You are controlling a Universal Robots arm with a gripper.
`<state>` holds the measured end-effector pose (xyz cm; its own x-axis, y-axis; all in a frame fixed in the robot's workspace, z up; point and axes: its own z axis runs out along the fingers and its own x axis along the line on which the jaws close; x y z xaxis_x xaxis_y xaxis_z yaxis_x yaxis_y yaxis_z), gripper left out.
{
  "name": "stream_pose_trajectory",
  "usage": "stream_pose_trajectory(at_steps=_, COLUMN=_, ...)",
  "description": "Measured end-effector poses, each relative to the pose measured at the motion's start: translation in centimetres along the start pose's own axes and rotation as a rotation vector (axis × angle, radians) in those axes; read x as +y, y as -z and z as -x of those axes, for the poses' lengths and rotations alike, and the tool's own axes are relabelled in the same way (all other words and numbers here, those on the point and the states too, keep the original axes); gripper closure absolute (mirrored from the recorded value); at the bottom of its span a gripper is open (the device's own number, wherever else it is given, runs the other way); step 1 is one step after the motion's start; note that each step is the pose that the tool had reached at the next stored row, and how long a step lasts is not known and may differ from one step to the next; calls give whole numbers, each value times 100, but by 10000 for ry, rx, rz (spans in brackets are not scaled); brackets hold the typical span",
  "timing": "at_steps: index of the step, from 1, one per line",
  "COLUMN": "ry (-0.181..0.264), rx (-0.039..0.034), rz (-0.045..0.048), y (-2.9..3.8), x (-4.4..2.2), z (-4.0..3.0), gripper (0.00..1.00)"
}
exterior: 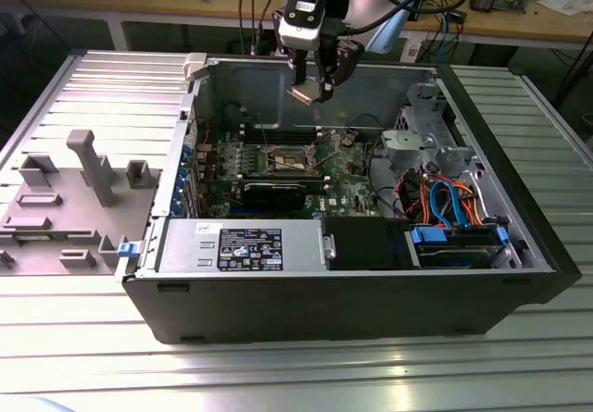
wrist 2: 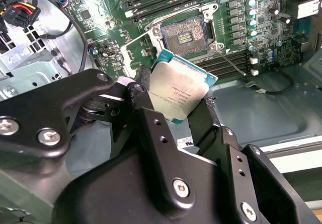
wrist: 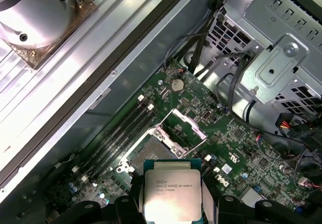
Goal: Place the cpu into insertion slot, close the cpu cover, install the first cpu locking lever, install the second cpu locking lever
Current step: 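Place the cpu into insertion slot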
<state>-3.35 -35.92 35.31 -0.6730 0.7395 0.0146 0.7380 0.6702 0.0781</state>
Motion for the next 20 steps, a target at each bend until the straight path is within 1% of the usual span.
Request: stream_pose_trajectory(at_steps=20, ry=-207, rx=-16, rz=2, y=0, x=0, z=0, gripper=46)
